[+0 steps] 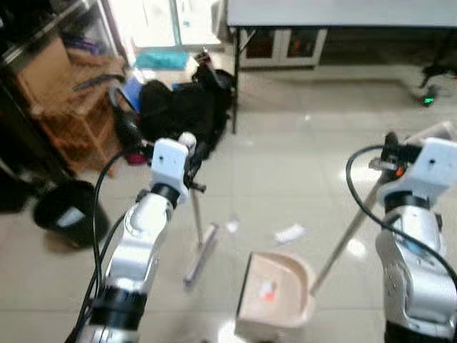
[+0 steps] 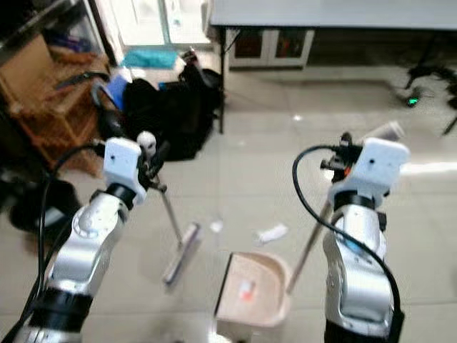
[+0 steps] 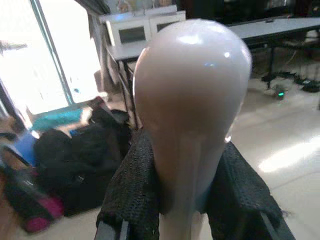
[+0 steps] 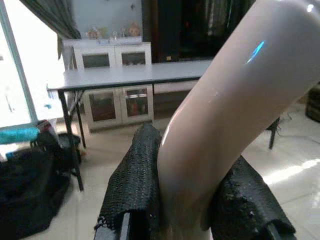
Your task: Sweep floor
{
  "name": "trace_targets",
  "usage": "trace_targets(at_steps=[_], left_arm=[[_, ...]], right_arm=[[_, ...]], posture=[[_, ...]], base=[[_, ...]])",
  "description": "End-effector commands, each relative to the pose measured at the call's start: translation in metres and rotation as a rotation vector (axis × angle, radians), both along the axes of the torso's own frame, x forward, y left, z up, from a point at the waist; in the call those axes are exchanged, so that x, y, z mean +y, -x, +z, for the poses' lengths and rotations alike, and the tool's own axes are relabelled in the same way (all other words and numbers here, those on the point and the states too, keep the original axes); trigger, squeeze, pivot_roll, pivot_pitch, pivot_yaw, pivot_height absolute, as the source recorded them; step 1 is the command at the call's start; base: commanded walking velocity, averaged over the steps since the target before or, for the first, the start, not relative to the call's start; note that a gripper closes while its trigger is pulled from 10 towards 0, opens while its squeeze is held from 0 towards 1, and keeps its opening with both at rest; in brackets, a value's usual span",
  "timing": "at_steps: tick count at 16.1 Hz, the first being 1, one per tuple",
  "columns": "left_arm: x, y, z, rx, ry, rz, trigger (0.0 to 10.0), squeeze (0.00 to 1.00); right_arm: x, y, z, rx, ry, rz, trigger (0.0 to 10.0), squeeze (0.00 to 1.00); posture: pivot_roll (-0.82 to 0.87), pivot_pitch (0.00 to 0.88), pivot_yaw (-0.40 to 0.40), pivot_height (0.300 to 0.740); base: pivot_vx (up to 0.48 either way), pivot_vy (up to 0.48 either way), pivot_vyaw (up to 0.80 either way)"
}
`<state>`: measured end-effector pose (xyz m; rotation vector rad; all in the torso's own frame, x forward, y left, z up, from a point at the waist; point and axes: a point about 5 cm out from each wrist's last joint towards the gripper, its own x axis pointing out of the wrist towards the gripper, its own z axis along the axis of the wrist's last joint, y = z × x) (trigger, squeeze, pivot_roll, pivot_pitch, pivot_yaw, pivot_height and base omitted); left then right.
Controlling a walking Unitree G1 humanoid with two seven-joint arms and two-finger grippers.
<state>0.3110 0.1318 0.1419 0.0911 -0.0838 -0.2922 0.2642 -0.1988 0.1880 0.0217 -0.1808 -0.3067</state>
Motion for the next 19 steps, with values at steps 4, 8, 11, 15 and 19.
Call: trace_targets(at_steps=[4, 8, 11, 15, 19], left_arm=[[0.014, -0.002, 0.0, 0.017, 0.025, 0.045, 10.0, 0.0], [0.02, -0.007, 0.004, 0.017, -0.007, 0.062, 10.0, 0.0], [0.022, -0.011, 0.014, -0.038, -0.029, 0.069, 10.0, 0.0], [0.025, -0.015, 0.022, -0.058, -0.038, 0.08, 10.0, 0.0], [0.022, -0.015, 0.022, -0.057, -0.039, 0.051, 10.0, 0.0]], right_arm=[[0.007, 0.0, 0.006, -0.039, -0.011, 0.027, 10.0, 0.0], [0.009, -0.001, 0.006, -0.031, -0.004, 0.04, 10.0, 0.0], [0.017, -0.006, 0.003, 0.018, -0.026, 0.097, 10.0, 0.0], [0.022, -0.009, 0.005, 0.012, -0.035, 0.116, 10.0, 0.0], [0.019, -0.01, 0.005, 0.016, -0.028, 0.097, 10.0, 0.0]], posture=[[-0.06, 0.078, 0.038, 0.74], [-0.06, 0.079, 0.036, 0.74], [-0.05, 0.088, 0.027, 0.74], [-0.05, 0.085, 0.026, 0.74], [-0.04, 0.083, 0.029, 0.74]], base=[[0.0, 0.48, 0.0], [0.0, 0.0, 0.0], [0.0, 0.0, 0.0], [0.195, 0.0, 0.0], [0.326, 0.0, 0.0]])
